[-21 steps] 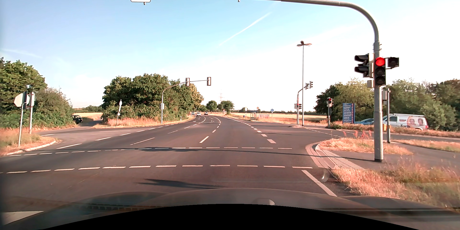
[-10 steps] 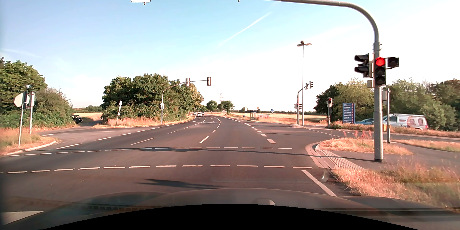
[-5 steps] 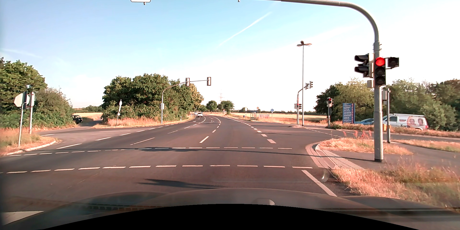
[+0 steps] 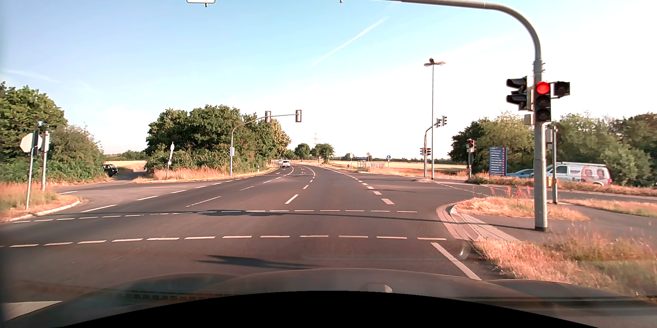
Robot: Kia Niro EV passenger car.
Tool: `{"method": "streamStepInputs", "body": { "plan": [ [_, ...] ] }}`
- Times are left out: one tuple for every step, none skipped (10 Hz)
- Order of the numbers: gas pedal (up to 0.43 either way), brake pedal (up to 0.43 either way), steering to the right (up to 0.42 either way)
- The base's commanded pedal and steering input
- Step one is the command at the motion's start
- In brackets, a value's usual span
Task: Follow the waypoints while adhering to traffic rules and regulations
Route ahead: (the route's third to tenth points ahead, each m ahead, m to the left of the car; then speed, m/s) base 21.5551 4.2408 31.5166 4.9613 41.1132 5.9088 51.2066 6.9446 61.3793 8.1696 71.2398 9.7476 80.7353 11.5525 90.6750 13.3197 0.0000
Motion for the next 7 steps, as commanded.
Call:
{"method": "streamStepInputs", "body": {
  "plan": [
    [0.000, 0.268, -0.006],
    [0.000, 0.268, -0.006],
    [0.000, 0.268, -0.006],
    [0.000, 0.268, -0.006],
    [0.000, 0.268, -0.006],
    [0.000, 0.268, -0.006],
    [0.000, 0.268, -0.006]
  ]
}}
